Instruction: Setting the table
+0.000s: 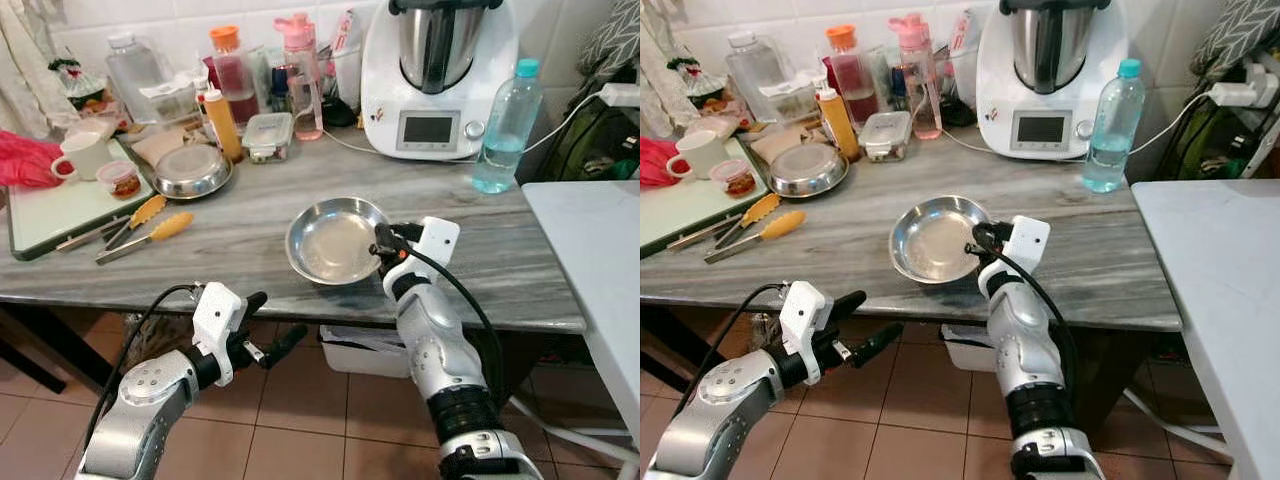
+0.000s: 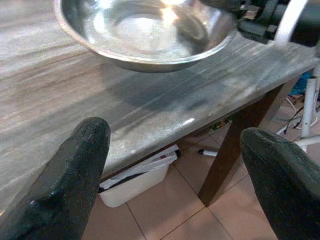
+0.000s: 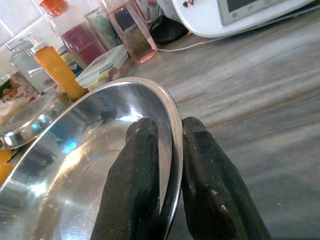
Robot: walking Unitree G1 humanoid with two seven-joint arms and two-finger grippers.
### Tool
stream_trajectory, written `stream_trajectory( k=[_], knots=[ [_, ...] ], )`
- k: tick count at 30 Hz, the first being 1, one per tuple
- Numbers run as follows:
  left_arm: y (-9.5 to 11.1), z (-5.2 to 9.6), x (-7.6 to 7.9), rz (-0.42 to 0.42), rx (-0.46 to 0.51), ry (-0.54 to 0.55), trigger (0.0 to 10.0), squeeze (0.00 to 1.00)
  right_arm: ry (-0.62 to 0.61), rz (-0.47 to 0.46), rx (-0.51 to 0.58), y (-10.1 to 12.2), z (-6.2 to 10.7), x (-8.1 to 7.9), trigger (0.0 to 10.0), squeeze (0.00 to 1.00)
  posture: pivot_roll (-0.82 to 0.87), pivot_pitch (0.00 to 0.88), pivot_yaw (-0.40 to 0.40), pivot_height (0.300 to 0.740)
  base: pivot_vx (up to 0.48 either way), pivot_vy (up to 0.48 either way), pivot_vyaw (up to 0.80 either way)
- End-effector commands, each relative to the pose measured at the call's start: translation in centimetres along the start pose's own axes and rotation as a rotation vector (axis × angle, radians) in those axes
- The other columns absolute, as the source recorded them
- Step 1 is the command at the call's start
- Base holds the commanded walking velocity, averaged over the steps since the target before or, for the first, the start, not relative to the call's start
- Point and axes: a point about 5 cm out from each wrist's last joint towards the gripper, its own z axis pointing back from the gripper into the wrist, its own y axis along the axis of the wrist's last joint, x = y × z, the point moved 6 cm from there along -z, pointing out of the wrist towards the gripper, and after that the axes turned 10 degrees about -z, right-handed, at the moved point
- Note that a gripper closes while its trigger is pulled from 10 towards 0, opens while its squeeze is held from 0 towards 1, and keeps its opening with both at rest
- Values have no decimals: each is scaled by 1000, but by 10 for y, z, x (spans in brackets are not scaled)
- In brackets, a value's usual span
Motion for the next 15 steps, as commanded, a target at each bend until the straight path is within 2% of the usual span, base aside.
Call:
stream_trajectory(
  k=[1, 8, 15],
  knots=[
    [0, 4, 1, -8, -13, -9, 10000, 0, -4, -5, 9, 1, -4, -4, 10000, 0, 37, 38, 104, 740, 0, 0, 0],
    [-1, 4, 2, -2, -24, -23, 10000, 0, -55, -28, -50, -15, -6, 7, 10000, 0, 37, 36, 105, 740, 0, 0, 0],
    [-1, 3, 0, 0, -26, -19, 10000, 0, -57, -25, -81, -27, -5, 8, 10000, 0, 35, 33, 104, 740, 0, 0, 0]
  ],
)
